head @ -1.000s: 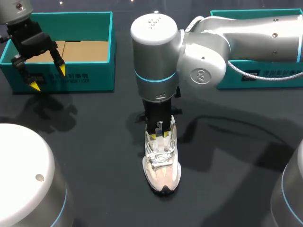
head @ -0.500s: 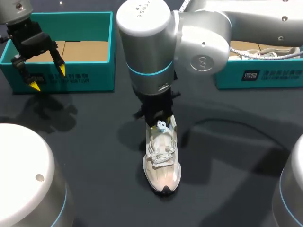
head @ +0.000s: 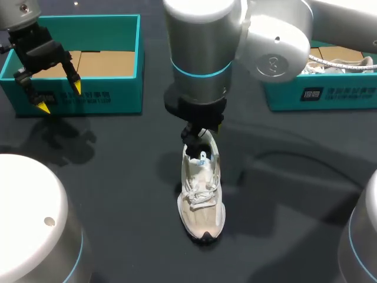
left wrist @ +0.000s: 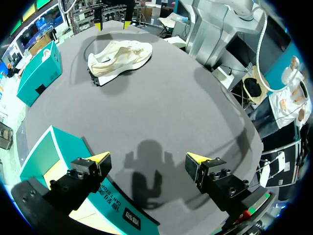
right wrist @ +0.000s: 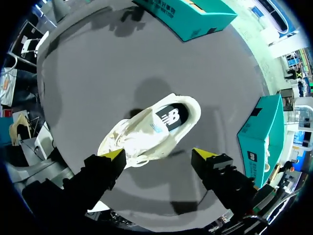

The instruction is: Take the shoe out of the shoebox, open the shoe tongue, remove and reinsert the insole, then place the shoe into the shoebox

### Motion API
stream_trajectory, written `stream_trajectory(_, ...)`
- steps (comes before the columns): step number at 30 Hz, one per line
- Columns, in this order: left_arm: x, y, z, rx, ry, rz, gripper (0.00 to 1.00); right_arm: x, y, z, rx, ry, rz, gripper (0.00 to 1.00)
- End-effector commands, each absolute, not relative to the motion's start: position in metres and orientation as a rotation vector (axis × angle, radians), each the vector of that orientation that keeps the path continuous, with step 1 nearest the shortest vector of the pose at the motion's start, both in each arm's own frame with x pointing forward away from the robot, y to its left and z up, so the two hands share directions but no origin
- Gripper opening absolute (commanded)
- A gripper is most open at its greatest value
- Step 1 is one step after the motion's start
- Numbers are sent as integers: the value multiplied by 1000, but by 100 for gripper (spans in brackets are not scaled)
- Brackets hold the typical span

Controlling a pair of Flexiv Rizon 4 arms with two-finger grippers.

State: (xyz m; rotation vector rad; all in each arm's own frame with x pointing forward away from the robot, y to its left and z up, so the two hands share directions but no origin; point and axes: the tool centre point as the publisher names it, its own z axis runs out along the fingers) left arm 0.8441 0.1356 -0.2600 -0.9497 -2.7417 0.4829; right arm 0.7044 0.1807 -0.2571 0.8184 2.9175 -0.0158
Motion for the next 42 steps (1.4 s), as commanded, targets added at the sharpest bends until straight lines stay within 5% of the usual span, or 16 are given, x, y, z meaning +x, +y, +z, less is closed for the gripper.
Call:
stream_trajectory(1, 844, 136, -260, -951, -2741, 480, 100, 710, 179, -270, 534, 3008, -64, 100)
stream_trajectory(11, 844, 136, -260, -951, -2741, 480, 100, 764, 205, -282, 56, 3014, -311, 100)
stream_trajectory(42, 844, 136, -260, -951, -2741, 480, 100, 800, 189, -334, 34, 3017, -227, 100)
